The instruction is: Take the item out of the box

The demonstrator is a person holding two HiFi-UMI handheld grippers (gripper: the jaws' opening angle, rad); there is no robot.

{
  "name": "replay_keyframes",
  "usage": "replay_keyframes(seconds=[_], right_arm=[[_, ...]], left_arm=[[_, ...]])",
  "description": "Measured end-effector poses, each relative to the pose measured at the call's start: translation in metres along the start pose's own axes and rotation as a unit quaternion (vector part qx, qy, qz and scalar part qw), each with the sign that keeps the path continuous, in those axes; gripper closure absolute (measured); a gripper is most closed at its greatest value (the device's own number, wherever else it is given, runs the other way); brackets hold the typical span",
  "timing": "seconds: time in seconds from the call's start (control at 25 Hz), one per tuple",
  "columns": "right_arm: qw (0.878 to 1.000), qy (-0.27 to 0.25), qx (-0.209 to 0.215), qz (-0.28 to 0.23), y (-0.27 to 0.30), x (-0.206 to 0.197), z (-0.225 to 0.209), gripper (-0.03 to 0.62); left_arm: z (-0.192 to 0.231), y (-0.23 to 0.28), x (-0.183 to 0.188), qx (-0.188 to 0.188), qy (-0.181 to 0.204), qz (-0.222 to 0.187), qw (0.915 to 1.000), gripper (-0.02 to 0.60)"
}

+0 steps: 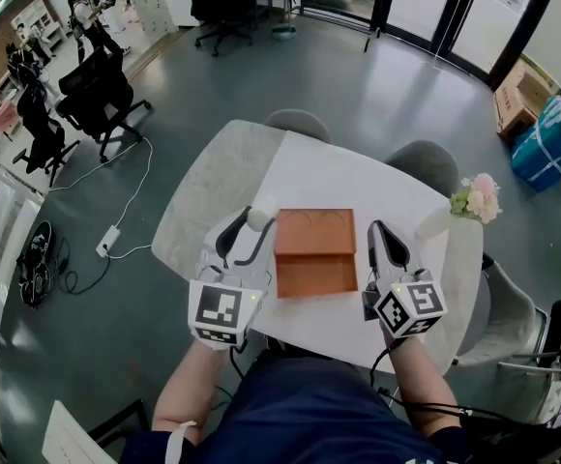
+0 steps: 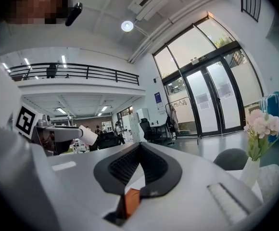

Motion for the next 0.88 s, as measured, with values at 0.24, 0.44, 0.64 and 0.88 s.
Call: replay_keyframes(seconds=[0.24,0.44,0.64,0.88], right_arm=[[1.000,-0.003,0.007,-0.006,0.0016,0.0007,0.0008,0.592],[1.000,-0.003,0.008,-0.006,0.0033,-0.0013,-0.0003,0.593],[1.000,0.001,0.009,-0.005,0.0047,-0.0002,0.0004,0.594],[1.000,0.002,0.009,-0.006,0.0050,-0.0012,-0.0002,0.594]], left_arm=[[0.0007,0.0021,-0.0021,0.001,-0.001,0.005,1.0000,0.414],[0.0005,0.0044,-0.0055,0.000,-0.001,0.007,1.0000,0.413],[0.0020,0.0052,-0.0051,-0.001,-0.003,0.009,1.0000,0.413],[0.0017,0.0064,-0.0064,-0.001,-0.002,0.010,0.9999,0.413]])
Point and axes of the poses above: the fingertips, and each gripper's own axes: y forward along the fingers, z to its left, x out of its top, the point moved 9 cm from there along -y, backward along the fingers, and after that the axes turned 1 degree about x, right-handed, at the moved point
